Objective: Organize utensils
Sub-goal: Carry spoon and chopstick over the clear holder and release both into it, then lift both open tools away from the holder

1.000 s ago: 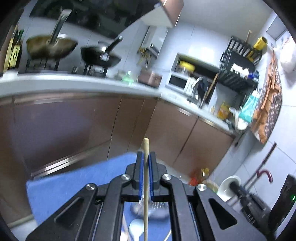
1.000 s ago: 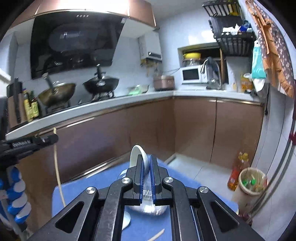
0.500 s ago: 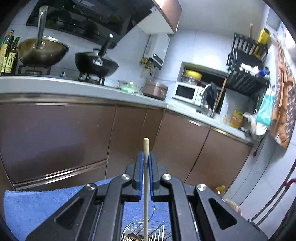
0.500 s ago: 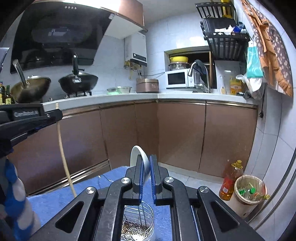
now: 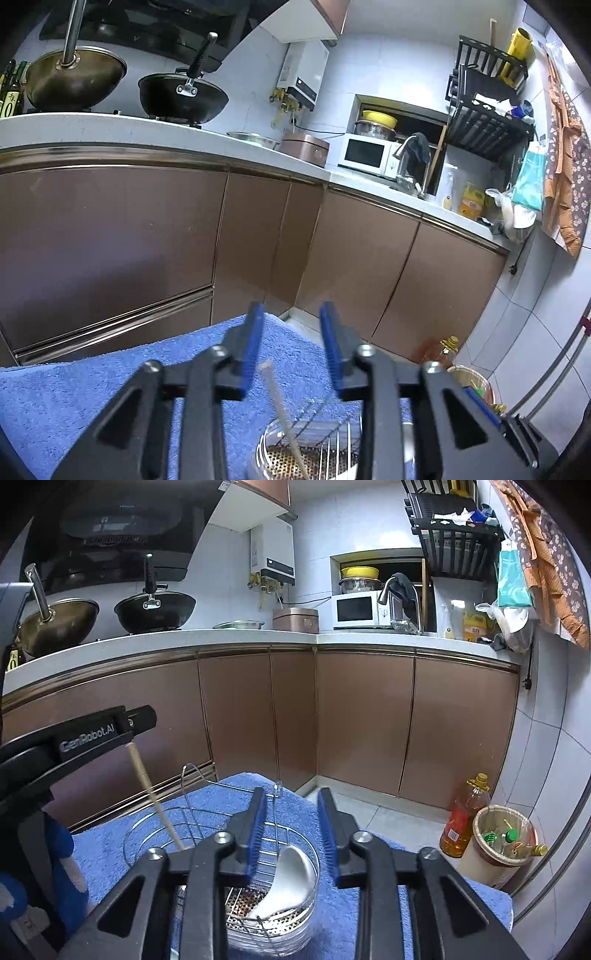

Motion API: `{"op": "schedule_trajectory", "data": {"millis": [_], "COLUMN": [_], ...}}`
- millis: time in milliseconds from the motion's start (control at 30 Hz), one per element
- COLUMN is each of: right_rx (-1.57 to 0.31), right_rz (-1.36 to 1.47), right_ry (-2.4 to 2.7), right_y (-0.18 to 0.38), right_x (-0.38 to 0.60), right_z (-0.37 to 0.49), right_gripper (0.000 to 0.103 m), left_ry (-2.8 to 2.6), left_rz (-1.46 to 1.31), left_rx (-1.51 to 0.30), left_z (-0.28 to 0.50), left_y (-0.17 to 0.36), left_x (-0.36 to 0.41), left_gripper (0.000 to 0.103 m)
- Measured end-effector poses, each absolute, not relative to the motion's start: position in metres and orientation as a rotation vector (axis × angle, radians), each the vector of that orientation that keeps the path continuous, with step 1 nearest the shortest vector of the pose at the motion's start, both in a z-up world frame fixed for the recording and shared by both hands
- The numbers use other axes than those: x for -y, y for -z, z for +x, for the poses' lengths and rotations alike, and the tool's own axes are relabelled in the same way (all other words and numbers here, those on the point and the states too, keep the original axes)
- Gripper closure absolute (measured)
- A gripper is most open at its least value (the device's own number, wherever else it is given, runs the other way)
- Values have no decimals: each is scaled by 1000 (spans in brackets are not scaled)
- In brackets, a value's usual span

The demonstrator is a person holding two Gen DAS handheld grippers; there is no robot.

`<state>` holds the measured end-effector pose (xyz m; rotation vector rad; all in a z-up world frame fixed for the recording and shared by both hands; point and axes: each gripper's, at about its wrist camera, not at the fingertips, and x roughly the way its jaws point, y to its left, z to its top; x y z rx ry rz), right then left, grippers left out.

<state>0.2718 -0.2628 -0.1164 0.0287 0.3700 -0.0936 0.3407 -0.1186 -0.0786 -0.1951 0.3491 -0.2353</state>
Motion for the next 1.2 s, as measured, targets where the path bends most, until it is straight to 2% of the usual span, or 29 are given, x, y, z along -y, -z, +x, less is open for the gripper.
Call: {"op": "schedule_trajectory", "data": {"millis": [67,233,367,500,667,733,900,967,1200], "right_rx": [-369,-347,-313,-279,-227,-202,-172,-157,-129], "right_rz": [38,65,86,102,122,137,155,158,198], "right_ry": [97,103,101,103,97,93,59,48,-6], "right_y": [112,91,72,50,29,25,20,17,9], "right_x": [264,272,277,278,274,272,262,258,253], "right_z": [266,230,188,141,86,66,31,21,3], "right_gripper": [66,64,45,32,5,0,0,0,0], "left_ry": [247,244,251,245,224,210,148,118,85], "left_rz": [-186,-123,-134,-130,-99,-104,-123,-140,-165], "left_rx": [-353,-331,-329,-341,-391,-387,-356,-347,-337], "left_z": [332,298,262,222,168,148,96,80,39], "left_y": [74,54,40,32,27,24,14,11,5], "left_x": [114,98,72,43,9,-4,-43,-57,-91], "left_gripper": [61,60,60,60,60,60,58,49,49]}}
